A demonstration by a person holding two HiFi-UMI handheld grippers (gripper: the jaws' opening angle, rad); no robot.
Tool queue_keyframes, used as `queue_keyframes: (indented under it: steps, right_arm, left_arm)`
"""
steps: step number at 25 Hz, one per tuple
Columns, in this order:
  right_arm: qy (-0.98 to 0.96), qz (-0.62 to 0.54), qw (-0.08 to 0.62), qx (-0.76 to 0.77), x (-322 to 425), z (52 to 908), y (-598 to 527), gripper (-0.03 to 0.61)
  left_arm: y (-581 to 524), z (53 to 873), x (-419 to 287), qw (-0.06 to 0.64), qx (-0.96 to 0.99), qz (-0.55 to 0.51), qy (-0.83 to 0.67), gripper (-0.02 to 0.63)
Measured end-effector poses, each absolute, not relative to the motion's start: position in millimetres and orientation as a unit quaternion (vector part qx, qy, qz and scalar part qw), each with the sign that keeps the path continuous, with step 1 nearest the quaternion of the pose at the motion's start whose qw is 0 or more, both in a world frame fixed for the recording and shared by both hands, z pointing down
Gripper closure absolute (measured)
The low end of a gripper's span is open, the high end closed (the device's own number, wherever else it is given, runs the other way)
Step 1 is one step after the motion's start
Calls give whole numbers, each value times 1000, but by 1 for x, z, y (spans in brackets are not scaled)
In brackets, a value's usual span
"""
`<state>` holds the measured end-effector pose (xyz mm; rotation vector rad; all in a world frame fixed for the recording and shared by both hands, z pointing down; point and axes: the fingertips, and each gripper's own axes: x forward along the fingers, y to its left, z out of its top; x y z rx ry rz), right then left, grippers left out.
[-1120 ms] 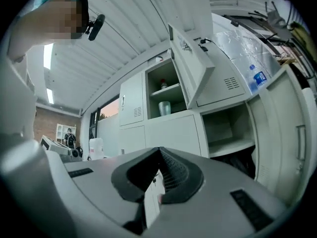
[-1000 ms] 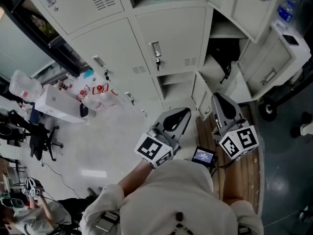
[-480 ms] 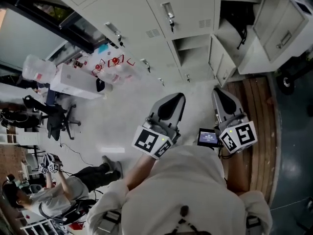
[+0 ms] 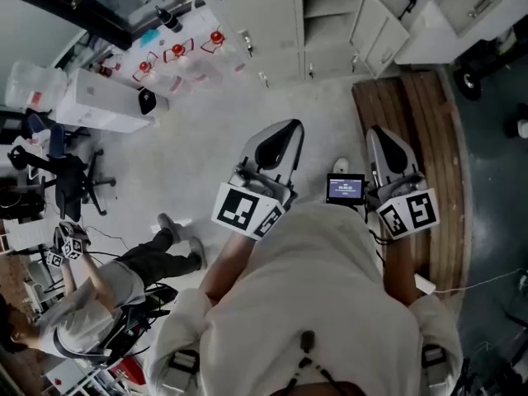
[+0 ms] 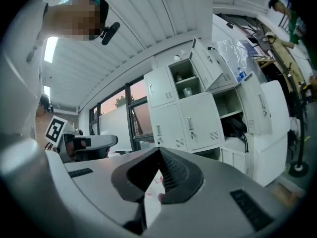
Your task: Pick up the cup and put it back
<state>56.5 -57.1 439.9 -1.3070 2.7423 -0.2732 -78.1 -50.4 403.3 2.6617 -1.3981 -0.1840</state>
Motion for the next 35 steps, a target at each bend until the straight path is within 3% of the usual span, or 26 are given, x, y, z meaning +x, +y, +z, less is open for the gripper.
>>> queue_keyframes:
  steps: [6, 13, 19, 25, 35]
  right_arm:
    - [874, -98, 61, -472, 4, 427, 35, 554]
    - [861, -101, 22, -498, 6, 418, 100, 554]
    - [874, -78, 39, -478, 36, 426, 164, 554]
    - [878, -93, 38, -468, 82, 397, 177, 554]
    - [899, -97, 22, -427, 166, 431, 168, 554]
  left_arm:
    - [30, 411, -167, 86, 870, -71, -480, 604]
    - [91, 399, -178, 81, 883, -76, -456, 604]
    - [165, 421, -140, 75, 876, -81, -469, 604]
    - [179, 395, -81, 89, 879, -67, -463, 604]
    - [195, 419, 7, 93, 860, -43, -499, 604]
